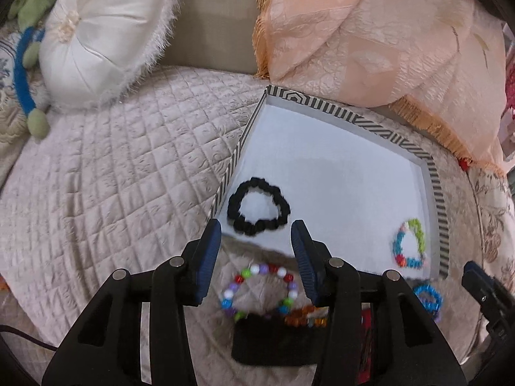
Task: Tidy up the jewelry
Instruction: 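Lift both open tools away from the tray toward the pile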
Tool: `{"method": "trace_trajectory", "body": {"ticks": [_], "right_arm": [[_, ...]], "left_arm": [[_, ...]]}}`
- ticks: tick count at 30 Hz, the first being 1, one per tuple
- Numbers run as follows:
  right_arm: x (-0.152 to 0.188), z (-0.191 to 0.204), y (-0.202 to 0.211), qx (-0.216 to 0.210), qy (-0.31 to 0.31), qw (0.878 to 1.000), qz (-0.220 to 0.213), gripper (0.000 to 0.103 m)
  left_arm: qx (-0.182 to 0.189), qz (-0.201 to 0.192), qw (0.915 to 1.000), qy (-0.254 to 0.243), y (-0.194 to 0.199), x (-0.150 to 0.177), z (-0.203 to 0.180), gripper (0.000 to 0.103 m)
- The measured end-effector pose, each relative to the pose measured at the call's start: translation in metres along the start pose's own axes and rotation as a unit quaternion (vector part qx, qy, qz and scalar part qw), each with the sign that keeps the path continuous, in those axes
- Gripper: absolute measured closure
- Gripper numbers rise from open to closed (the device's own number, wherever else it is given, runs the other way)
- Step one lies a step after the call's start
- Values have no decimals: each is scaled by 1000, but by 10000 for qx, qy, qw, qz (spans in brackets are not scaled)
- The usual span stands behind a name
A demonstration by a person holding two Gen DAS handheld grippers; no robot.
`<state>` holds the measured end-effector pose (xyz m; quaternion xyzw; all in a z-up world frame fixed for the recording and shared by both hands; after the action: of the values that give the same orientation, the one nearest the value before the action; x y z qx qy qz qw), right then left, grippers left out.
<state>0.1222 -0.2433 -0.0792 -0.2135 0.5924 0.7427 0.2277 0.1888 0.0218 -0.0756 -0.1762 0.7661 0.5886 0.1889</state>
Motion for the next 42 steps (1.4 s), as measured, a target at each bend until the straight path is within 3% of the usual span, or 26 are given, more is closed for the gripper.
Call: {"method": "trace_trajectory", "body": {"ticks": [8, 14, 21, 35, 42], "right_arm": [[24, 6, 19, -84, -237, 9997, 27, 71], [37, 17, 44, 266, -33, 9994, -237, 71], [45, 17, 62, 368, -6, 9986, -383, 68], [61, 1, 80, 536, 5, 9978, -378, 65], [73, -4, 75, 214, -139, 9995, -208, 65]], "left_arm": [[-162, -346, 9988, -290, 36, 25, -13, 58], [-188, -484, 9976, -448, 56, 44, -24, 58], [-123, -518, 9976, -448, 68, 62, -32, 58], [193, -277, 9994, -54, 77, 79, -16, 58], [411, 2, 9989, 220, 67, 88, -3, 58]]}}
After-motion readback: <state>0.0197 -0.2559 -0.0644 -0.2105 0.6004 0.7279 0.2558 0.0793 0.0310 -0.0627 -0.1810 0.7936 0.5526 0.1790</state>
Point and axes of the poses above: each gripper's, at about its wrist camera, not at the fingertips, and y roughly against the way its jaws point, z to its left, x to its underside, the point moved 6 cm from there along -y, roughly the way its jaws point, and after that the axes turned 9 degrees about x, right-handed, at the moved point
